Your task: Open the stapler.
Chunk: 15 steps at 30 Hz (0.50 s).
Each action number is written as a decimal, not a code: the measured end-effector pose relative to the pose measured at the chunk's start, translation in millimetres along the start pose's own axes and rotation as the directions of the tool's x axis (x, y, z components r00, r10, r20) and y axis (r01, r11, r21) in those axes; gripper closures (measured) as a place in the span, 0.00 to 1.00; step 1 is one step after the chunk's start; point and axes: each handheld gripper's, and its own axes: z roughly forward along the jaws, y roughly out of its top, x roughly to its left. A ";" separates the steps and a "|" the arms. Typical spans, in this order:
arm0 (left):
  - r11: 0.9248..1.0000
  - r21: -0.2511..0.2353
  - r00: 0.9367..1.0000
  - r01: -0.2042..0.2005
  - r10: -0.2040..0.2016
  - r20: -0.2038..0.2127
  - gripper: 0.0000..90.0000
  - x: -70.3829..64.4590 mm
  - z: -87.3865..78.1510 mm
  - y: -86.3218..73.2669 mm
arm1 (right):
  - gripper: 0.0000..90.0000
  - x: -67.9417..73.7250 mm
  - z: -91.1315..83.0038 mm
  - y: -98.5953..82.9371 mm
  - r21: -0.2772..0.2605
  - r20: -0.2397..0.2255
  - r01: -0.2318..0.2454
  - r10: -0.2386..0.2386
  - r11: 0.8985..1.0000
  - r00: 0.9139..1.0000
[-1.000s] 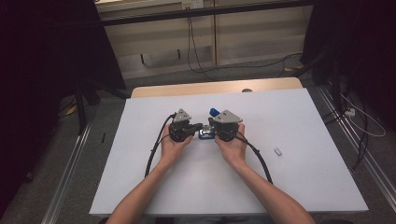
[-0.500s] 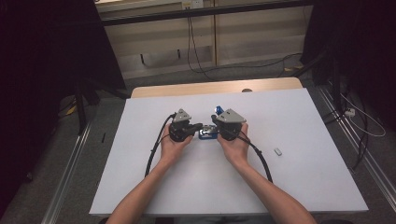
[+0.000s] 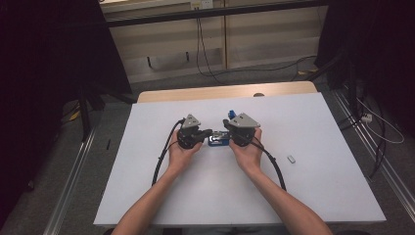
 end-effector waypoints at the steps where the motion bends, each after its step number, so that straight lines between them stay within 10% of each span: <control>1: 1.000 -0.002 1.000 0.000 0.000 0.000 1.00 0.2 0.0 -0.1 | 1.00 -1.5 -0.7 0.2 0.000 0.001 0.001 -0.001 1.000 1.000; 15: 1.000 0.005 1.000 -0.006 0.006 -0.009 1.00 -0.8 -0.3 0.5 | 1.00 -13.5 -10.1 2.3 -0.002 0.024 0.012 -0.012 1.000 1.000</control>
